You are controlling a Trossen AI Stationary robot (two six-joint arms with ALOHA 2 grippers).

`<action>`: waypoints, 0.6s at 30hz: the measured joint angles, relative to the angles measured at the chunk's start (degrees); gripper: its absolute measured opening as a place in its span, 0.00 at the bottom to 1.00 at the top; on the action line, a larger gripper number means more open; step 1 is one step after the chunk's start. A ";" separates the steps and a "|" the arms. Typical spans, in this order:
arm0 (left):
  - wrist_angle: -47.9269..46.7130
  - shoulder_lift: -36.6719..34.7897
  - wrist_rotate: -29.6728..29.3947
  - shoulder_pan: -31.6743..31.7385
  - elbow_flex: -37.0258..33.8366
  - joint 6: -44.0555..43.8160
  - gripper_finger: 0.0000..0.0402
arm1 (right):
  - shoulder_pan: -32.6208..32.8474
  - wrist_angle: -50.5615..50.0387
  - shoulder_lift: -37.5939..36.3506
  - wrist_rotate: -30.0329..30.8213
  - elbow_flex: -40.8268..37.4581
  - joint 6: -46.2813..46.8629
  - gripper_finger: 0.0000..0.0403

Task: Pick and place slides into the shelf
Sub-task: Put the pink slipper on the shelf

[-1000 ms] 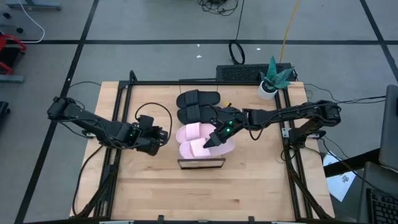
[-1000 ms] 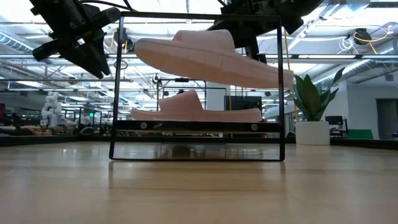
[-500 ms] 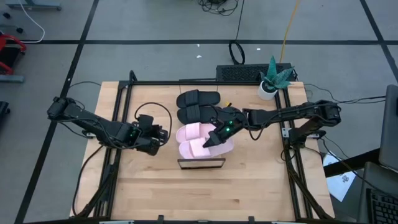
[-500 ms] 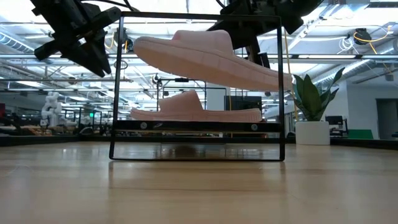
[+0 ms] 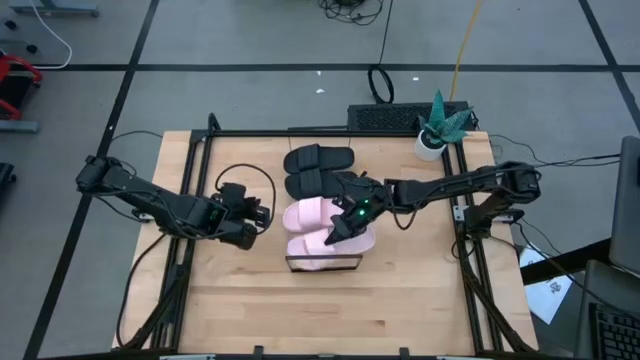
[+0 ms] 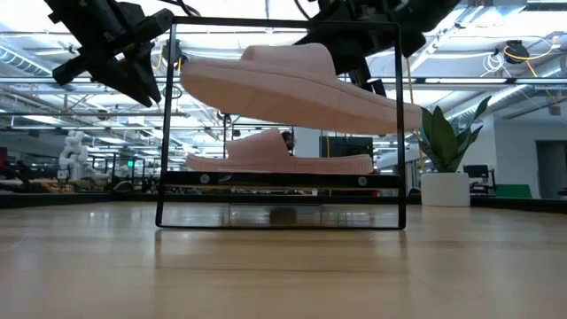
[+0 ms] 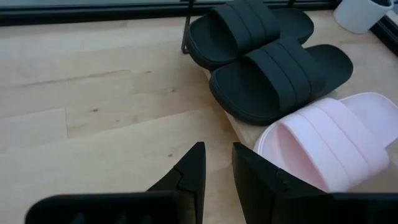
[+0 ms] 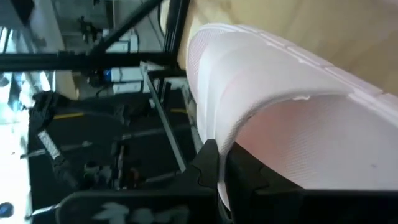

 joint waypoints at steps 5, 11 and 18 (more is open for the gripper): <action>0.00 0.00 -0.06 0.00 0.00 0.13 0.18 | 0.25 5.09 3.61 -4.12 0.00 2.12 0.00; -0.03 0.00 -0.07 0.00 0.00 0.13 0.18 | 0.02 4.40 4.45 -4.32 0.00 1.42 0.00; -0.01 -0.02 -0.41 0.04 0.00 0.13 0.18 | -0.74 2.50 4.41 -2.02 0.00 1.23 0.00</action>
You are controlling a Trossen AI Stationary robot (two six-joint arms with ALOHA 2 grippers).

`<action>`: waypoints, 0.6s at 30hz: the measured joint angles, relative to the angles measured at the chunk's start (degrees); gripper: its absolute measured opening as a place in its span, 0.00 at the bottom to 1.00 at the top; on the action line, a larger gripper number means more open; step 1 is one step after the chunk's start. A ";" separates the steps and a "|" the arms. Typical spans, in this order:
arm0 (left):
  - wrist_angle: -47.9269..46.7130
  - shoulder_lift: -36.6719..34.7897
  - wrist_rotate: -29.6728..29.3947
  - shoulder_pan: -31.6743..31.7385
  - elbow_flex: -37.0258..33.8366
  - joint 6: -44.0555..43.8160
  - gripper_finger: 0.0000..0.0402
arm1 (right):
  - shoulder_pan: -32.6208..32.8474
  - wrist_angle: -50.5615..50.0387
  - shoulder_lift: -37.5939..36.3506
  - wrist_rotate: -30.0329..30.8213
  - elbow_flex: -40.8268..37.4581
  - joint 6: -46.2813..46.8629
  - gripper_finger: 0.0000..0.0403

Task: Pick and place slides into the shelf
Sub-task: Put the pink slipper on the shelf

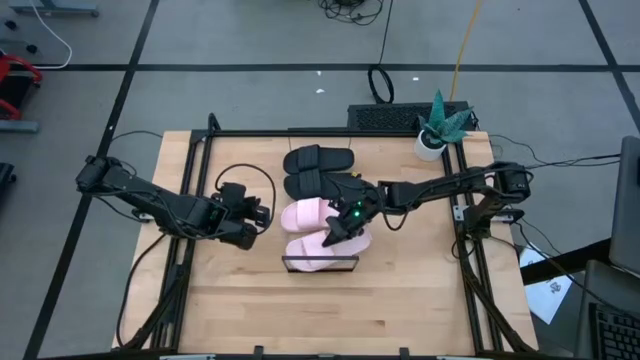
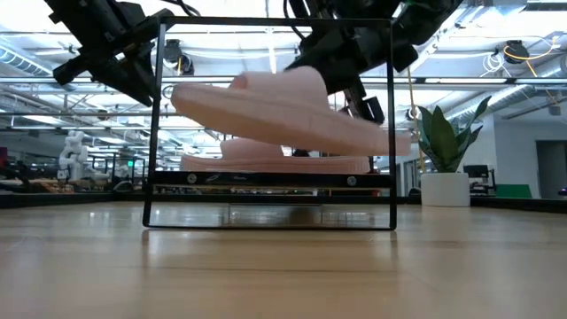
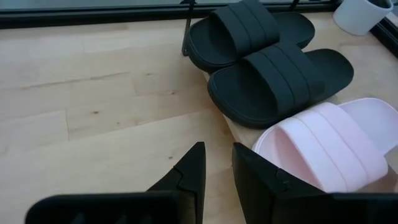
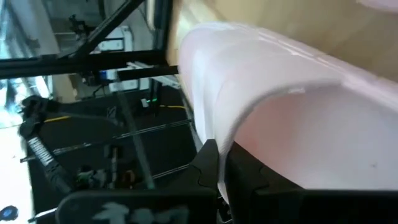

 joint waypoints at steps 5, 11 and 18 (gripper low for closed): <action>-0.02 0.02 -0.17 0.00 0.00 0.00 0.18 | -0.23 -0.72 0.00 0.79 -0.02 0.06 0.00; 0.00 0.02 -0.19 0.00 0.00 -0.02 0.18 | -0.26 -1.02 0.00 2.32 -0.02 1.70 0.00; 0.02 0.02 -0.19 0.00 0.00 -0.04 0.18 | -0.61 -0.79 0.00 3.90 -0.02 3.96 0.00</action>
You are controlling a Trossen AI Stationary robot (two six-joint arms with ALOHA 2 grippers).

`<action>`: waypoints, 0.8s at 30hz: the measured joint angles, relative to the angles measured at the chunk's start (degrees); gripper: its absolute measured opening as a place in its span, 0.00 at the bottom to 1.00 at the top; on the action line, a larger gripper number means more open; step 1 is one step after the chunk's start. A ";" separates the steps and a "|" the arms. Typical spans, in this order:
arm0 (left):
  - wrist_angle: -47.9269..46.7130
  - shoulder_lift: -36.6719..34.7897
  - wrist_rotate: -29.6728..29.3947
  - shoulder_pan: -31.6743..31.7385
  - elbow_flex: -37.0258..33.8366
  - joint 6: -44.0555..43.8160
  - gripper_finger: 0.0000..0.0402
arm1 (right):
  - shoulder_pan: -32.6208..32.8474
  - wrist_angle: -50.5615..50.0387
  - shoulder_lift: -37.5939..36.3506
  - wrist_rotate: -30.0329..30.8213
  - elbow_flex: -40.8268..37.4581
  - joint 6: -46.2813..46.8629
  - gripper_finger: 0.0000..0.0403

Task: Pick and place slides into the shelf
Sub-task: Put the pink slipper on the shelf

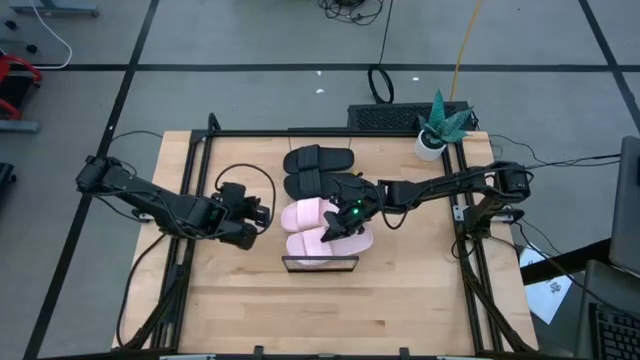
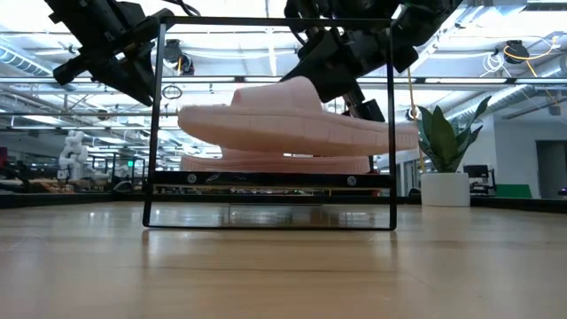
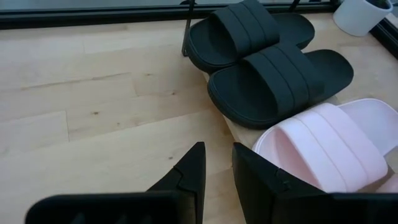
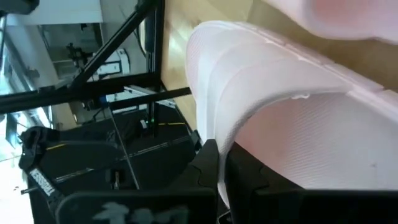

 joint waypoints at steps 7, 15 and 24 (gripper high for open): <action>0.45 -0.01 0.00 0.30 0.00 -0.02 0.18 | -0.47 4.13 0.00 0.07 0.00 3.01 0.00; 1.11 0.00 0.00 1.93 0.00 -0.02 0.18 | -0.43 4.44 0.00 -0.09 0.00 3.95 0.00; 8.42 0.00 0.06 3.98 0.00 7.08 0.18 | -0.33 4.84 1.84 -1.35 0.01 5.17 0.00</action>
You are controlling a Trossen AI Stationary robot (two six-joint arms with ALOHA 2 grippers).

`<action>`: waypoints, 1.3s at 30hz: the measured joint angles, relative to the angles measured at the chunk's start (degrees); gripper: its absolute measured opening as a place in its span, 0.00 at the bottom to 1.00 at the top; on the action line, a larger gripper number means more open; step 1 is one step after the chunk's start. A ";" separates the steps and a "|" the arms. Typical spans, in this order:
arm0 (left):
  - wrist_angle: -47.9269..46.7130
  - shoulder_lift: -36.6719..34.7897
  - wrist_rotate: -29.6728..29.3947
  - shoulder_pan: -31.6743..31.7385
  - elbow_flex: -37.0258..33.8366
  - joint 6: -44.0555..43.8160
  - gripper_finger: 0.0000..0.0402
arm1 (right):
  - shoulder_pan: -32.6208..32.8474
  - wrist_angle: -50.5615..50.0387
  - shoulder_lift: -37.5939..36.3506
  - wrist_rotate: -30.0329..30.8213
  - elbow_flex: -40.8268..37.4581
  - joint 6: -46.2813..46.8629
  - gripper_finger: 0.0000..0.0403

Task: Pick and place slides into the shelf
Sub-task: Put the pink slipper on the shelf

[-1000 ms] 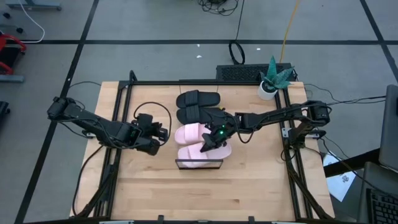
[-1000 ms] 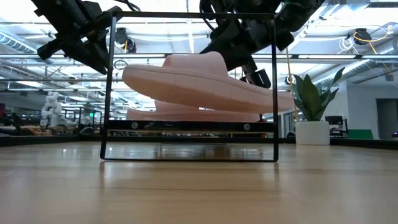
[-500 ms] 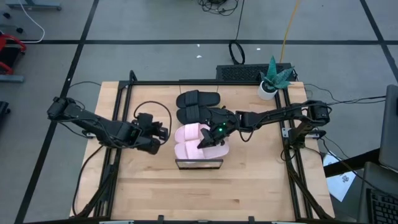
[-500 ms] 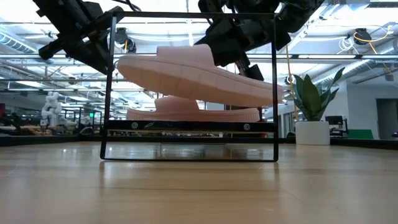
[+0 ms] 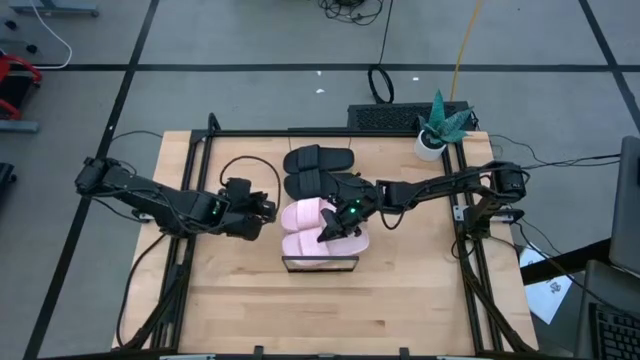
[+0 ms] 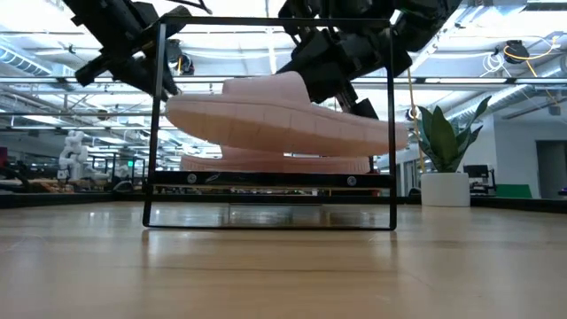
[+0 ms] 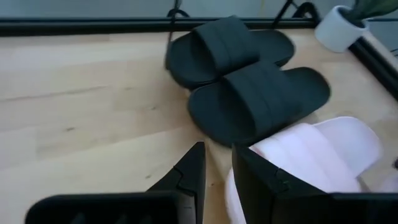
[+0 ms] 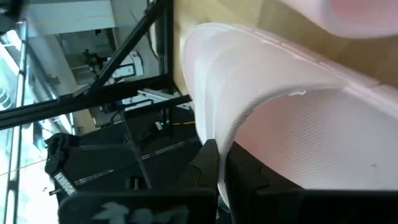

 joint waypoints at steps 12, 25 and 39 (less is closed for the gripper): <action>5.72 -0.02 0.27 1.83 0.00 6.39 0.18 | 0.67 0.49 1.90 -0.11 -0.01 1.84 0.00; 5.68 0.00 0.51 1.83 0.02 6.50 0.18 | -0.45 0.48 2.79 3.06 -0.01 1.15 0.00; 5.68 0.00 0.47 1.83 0.01 6.43 0.18 | 0.43 1.32 2.79 3.16 -0.01 2.69 0.00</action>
